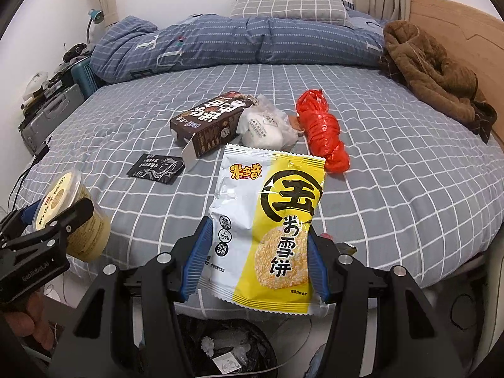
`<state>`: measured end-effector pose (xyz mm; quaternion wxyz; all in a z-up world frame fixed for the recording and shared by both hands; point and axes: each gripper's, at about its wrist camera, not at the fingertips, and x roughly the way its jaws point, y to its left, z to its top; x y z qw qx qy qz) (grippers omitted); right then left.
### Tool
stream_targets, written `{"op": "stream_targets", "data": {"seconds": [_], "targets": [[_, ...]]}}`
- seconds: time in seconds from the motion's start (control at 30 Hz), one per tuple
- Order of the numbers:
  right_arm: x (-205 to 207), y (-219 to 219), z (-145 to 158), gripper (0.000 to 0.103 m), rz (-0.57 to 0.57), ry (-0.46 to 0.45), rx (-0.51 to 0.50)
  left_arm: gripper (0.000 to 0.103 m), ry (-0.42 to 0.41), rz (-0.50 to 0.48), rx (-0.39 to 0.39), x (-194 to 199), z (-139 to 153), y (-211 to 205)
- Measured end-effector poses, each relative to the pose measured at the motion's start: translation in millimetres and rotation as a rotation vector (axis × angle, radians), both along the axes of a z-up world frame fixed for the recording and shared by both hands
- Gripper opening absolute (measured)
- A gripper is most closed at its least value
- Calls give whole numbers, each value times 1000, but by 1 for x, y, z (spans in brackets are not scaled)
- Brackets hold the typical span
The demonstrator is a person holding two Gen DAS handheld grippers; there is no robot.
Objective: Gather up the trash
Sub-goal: 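Carry the yogurt cup and snack packet down over the black trash bin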
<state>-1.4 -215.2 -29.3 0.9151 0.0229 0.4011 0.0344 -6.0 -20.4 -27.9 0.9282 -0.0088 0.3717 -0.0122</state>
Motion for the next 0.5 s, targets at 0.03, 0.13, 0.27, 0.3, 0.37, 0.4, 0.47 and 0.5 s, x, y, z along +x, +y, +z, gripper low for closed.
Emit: {"op": "stream_targets", "data": {"seconds": [0.03,0.13,0.27,0.3,0.37,0.4,0.47,0.5], "targets": [[-2,1,-1,53,3,2,0,86,4,2,-3,-3,-1,1],[-9,5,-4,53,20,8,0,86,13,4,-6,-14,-4,2],[-18,10,-4,53,42,2,5,86,24,11,-9,-25,-9,5],[-22,12,-5,53,52,0,4,86,28,13,-9,-29,-11,7],[-27,14,-9,53,67,5,8,86,44,23,-8,-35,-16,10],[-29,15,-11,53,72,11,6,86,50,27,-12,-37,-17,12],[-32,17,-12,53,75,14,5,86,62,37,-18,-42,-21,15],[-35,17,-13,53,75,17,7,86,66,39,-18,-46,-23,15]]}}
